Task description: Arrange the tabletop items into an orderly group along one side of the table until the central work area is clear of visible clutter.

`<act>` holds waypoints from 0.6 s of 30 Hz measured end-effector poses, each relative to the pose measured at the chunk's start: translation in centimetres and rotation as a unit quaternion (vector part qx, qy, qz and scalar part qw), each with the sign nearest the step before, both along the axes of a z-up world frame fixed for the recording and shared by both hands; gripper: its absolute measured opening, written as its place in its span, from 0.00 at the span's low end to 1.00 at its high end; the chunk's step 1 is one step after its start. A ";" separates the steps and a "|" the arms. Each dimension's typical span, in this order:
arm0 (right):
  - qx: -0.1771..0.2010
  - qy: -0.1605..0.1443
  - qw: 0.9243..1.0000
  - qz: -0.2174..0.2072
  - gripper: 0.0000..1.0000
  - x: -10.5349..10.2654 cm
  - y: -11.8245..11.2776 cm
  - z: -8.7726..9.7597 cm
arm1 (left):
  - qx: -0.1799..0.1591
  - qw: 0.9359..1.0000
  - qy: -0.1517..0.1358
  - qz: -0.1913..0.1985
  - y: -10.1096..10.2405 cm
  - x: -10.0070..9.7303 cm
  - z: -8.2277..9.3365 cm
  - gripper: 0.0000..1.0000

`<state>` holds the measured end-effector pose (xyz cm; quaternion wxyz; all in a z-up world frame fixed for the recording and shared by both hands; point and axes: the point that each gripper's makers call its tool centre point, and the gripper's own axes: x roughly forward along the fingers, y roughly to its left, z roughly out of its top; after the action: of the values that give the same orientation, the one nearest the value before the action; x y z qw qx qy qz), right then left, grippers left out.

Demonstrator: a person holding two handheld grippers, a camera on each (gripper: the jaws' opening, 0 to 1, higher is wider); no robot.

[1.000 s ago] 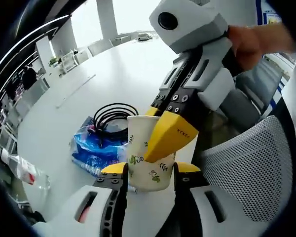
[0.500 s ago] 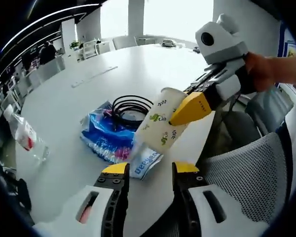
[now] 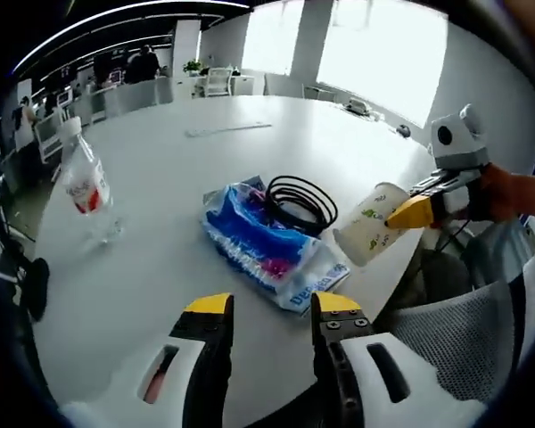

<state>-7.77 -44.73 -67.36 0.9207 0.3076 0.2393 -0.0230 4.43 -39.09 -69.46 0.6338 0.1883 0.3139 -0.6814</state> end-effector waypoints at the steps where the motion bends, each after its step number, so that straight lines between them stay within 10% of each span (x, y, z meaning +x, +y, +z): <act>1: 0.002 0.002 1.000 -0.006 0.00 -0.3 -0.1 -0.1 | -0.003 1.000 0.014 0.022 0.1 0.5 0.0 0.33; 18: 0.013 0.016 0.997 -0.068 0.00 -2.0 -1.6 -0.6 | -0.036 0.984 0.050 0.165 1.8 6.3 0.6 0.36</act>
<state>-9.77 -46.32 -68.01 0.9090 0.3350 0.2325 -0.0869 10.74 -37.30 -68.87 0.7275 0.0767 0.3475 -0.5866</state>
